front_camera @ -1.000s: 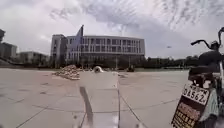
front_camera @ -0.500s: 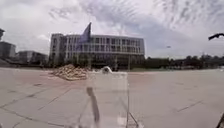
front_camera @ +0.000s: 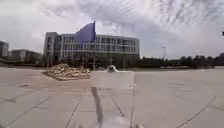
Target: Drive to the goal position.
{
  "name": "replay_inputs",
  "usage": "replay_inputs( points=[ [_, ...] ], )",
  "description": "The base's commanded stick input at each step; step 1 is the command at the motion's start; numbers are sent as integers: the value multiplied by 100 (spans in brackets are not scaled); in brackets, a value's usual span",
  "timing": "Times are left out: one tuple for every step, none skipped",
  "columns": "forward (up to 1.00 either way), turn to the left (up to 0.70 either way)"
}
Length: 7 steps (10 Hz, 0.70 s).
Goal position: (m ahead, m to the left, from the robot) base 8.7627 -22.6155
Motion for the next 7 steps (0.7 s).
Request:
replay_inputs(
  points=[
    [70, -14],
    [70, -14],
    [70, -14],
    [70, -14],
    [70, -14],
    [70, -14],
    [70, -14]
  ],
)
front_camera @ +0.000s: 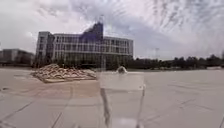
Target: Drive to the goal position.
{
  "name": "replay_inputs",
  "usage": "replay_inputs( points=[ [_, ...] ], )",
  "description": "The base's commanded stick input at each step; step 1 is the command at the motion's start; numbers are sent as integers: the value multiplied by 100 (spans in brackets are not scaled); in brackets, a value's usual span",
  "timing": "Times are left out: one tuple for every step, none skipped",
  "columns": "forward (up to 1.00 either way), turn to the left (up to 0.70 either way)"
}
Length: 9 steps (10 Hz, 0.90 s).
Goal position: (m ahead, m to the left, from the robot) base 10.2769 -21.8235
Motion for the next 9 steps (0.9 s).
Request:
replay_inputs(
  points=[
    [70, -14],
    [70, -14],
    [70, -14],
    [70, -14],
    [70, -14],
    [70, -14],
    [70, -14],
    [70, -14],
    [70, -14]
  ],
)
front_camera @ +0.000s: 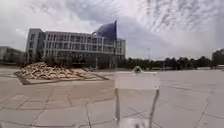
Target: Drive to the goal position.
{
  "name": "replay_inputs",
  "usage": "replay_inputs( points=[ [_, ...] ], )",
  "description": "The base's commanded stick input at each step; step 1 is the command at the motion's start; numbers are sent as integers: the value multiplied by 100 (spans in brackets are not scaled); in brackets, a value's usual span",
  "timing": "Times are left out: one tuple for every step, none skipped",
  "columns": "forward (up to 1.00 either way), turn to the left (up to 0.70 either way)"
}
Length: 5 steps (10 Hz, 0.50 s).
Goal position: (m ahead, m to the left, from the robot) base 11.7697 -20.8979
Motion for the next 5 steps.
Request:
replay_inputs(
  points=[
    [70, -14],
    [70, -14],
    [70, -14],
    [70, -14],
    [70, -14]
  ],
)
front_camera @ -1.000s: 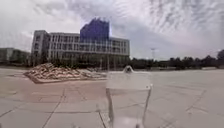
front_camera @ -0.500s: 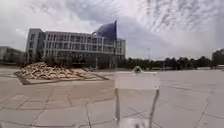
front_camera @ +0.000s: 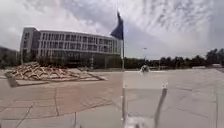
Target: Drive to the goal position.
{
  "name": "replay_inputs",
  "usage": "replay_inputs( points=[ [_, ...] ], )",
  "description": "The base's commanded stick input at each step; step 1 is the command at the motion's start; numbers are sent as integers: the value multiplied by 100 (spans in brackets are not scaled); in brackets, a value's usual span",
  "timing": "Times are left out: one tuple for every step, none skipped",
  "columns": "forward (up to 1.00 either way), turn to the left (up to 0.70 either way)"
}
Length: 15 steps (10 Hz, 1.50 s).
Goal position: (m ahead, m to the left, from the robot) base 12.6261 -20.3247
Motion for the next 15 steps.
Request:
replay_inputs(
  points=[
    [70, -14],
    [70, -14],
    [70, -14],
    [70, -14],
    [70, -14],
    [70, -14],
    [70, -14],
    [70, -14],
    [70, -14],
    [70, -14],
    [70, -14],
    [70, -14],
    [70, -14],
    [70, -14],
    [70, -14]
  ],
)
